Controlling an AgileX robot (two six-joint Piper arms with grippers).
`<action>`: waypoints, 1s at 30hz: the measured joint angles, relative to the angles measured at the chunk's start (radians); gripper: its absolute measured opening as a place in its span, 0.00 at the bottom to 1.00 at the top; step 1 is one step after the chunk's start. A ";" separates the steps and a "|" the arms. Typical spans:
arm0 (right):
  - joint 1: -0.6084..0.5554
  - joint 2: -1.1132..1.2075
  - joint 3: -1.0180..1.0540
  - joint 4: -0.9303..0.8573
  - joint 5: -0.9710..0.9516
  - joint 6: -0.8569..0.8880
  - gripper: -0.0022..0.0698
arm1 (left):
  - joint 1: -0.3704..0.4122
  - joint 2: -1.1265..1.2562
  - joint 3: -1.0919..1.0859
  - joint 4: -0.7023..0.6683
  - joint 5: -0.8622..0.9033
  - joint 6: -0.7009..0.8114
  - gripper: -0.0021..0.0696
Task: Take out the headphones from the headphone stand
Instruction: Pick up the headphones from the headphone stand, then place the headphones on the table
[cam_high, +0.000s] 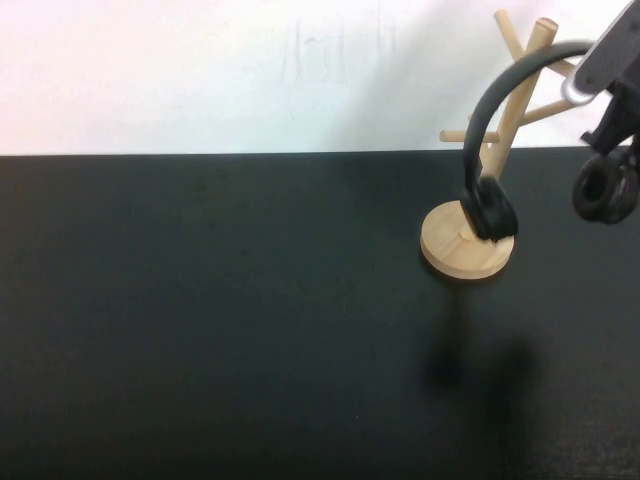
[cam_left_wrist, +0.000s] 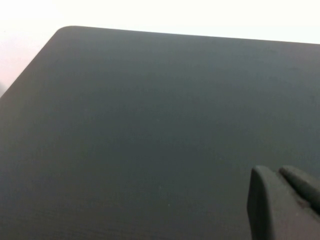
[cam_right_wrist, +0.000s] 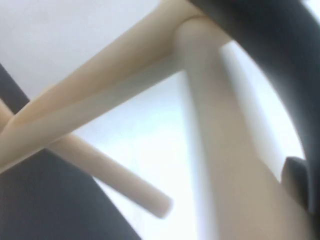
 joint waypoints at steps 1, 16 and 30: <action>0.004 -0.024 0.000 0.000 0.038 0.015 0.02 | 0.000 0.000 0.000 0.000 0.000 0.000 0.02; 0.190 -0.385 0.000 0.063 1.081 0.455 0.02 | 0.000 0.000 0.000 0.000 0.000 0.000 0.02; 0.201 0.090 0.046 0.266 0.991 0.559 0.02 | 0.000 0.000 0.000 0.000 0.000 0.000 0.02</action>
